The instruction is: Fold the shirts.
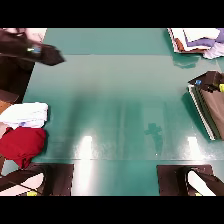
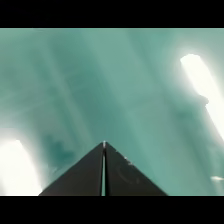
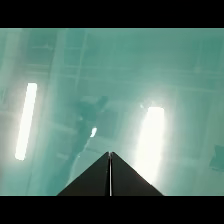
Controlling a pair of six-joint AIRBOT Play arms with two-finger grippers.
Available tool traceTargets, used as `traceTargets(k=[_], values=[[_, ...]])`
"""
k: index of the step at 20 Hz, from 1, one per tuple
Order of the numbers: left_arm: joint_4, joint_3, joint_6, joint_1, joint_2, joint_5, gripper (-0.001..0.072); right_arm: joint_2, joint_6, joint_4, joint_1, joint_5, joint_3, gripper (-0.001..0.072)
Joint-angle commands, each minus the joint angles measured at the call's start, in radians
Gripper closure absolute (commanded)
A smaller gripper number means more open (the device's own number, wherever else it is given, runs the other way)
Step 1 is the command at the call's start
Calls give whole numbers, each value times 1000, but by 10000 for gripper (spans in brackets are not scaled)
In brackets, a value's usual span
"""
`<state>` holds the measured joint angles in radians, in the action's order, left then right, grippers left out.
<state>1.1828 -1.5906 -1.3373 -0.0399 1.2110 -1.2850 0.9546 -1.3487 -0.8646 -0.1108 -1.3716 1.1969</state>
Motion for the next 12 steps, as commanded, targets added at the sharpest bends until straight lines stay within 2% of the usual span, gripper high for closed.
traceTargets(k=[1,3,6,7,8,9,12], values=[[81,148,-20,218,-120,-54,683,0,0,0,1,1,0,698],[150,286,-21,338,-174,-52,683,-1,5,0,1,3,0,698],[268,454,-31,434,-187,-50,679,0,6,0,1,2,0,699],[282,501,-38,442,-187,-23,491,-1,6,0,1,1,0,698],[303,549,-58,441,-187,17,86,0,6,0,1,1,0,698],[309,589,-79,442,-187,64,-13,-1,6,0,1,1,0,698],[327,695,-82,442,-187,213,-13,0,6,0,1,0,0,698]])
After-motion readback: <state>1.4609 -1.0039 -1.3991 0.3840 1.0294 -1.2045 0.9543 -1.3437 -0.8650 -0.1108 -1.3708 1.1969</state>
